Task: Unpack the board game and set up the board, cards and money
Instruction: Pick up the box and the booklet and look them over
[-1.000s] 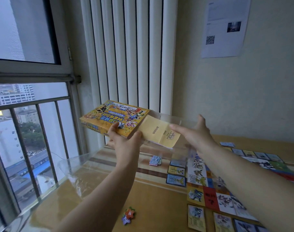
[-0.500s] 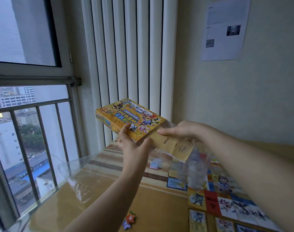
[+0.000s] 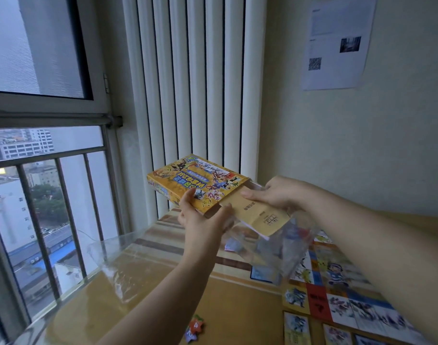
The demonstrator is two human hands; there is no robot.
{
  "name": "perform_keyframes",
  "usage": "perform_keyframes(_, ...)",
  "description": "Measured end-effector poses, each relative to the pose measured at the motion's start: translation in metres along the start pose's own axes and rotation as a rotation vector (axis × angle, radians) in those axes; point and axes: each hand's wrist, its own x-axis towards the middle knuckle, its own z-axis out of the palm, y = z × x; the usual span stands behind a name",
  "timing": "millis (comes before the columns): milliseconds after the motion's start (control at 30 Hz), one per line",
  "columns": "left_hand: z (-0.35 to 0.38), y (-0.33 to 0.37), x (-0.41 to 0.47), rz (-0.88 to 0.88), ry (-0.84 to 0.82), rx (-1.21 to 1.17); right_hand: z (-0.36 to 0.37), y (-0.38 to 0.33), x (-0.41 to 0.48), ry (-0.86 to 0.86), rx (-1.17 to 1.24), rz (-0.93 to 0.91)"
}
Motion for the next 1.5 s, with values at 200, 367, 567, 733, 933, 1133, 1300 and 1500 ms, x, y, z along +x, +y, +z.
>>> perform_keyframes(200, 0.005, -0.014, 0.001, -0.085, -0.019, -0.120, 0.008, 0.001, 0.002, 0.117, -0.194, -0.024)
perform_keyframes(367, -0.005, -0.019, 0.021, -0.247, 0.177, -0.252, -0.007, 0.004, -0.016, 0.115, -0.030, -0.102)
perform_keyframes(567, -0.015, -0.023, 0.033, -0.340, 0.297, -0.271, 0.023, 0.018, -0.041, 0.094, 0.380, -0.174)
perform_keyframes(733, -0.011, -0.026, 0.020, -0.304, 0.224, -0.213, 0.050, 0.020, -0.033, 0.352, 0.702, -0.120)
perform_keyframes(933, -0.015, -0.018, 0.010, -0.225, 0.111, -0.221, 0.056, 0.025, -0.004, 0.359, 0.852, -0.024)
perform_keyframes(1133, -0.017, 0.004, 0.000, -0.105, -0.102, -0.161, 0.040, 0.035, 0.000, 0.302, 1.013, 0.032)
perform_keyframes(1300, -0.021, 0.006, -0.004, 0.025, -0.223, -0.071, 0.027, 0.038, 0.001, 0.282, 1.077, 0.040)
perform_keyframes(1500, -0.012, 0.006, -0.008, 0.007, -0.141, -0.056, 0.028, 0.041, 0.008, 0.256, 1.102, 0.051)
